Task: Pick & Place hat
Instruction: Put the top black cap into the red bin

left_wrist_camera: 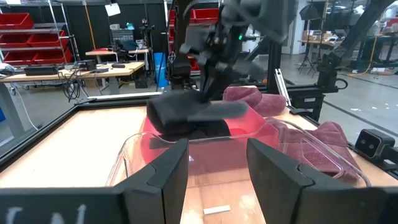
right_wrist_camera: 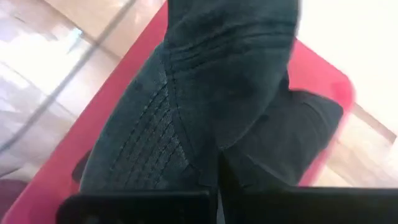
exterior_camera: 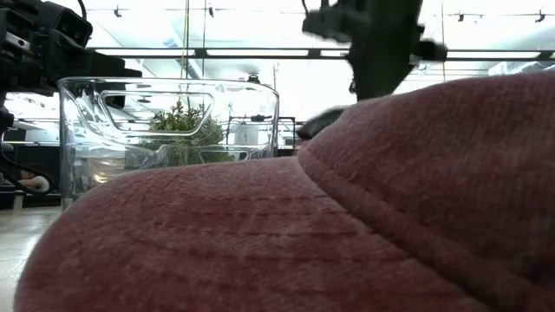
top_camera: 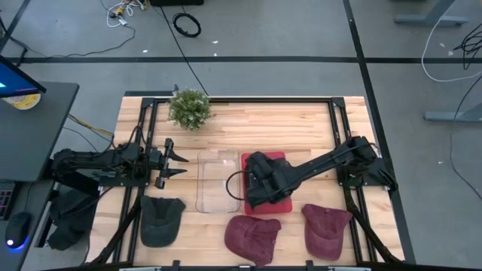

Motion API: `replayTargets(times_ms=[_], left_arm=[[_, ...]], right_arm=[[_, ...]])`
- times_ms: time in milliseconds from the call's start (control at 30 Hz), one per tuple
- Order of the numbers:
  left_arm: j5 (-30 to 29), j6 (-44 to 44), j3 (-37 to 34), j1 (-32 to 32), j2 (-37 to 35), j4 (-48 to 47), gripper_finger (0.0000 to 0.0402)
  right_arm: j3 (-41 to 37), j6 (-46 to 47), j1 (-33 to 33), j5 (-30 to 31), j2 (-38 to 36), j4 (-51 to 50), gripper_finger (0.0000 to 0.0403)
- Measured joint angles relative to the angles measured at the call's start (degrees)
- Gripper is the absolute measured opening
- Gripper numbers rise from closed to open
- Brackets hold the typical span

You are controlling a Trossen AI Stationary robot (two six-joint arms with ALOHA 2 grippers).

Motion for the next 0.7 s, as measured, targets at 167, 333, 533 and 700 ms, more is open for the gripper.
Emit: replayTargets(times_ms=[167, 333, 533, 700], left_arm=[[0.00, -0.01, 0.00, 0.01, 0.00, -0.01, 0.0167], [0.00, -0.02, 0.00, -0.01, -0.01, 0.02, 0.0167], [0.00, 0.00, -0.01, -0.01, 0.00, -0.01, 0.0167], [0.00, 0.00, -0.01, -0.01, 0.01, -0.01, 0.0167]], right_arm=[[-6.73, -3.99, -3.32, -7.35, 0.00, 8.31, 0.0000], [-11.98, -4.84, -6.37, -12.40, -0.28, 13.86, 0.0000], [-14.68, -8.45, -7.74, -14.72, -0.39, 19.00, 0.0000], [-15.90, -9.39, -8.21, -15.37, -0.33, 22.55, 0.0000]])
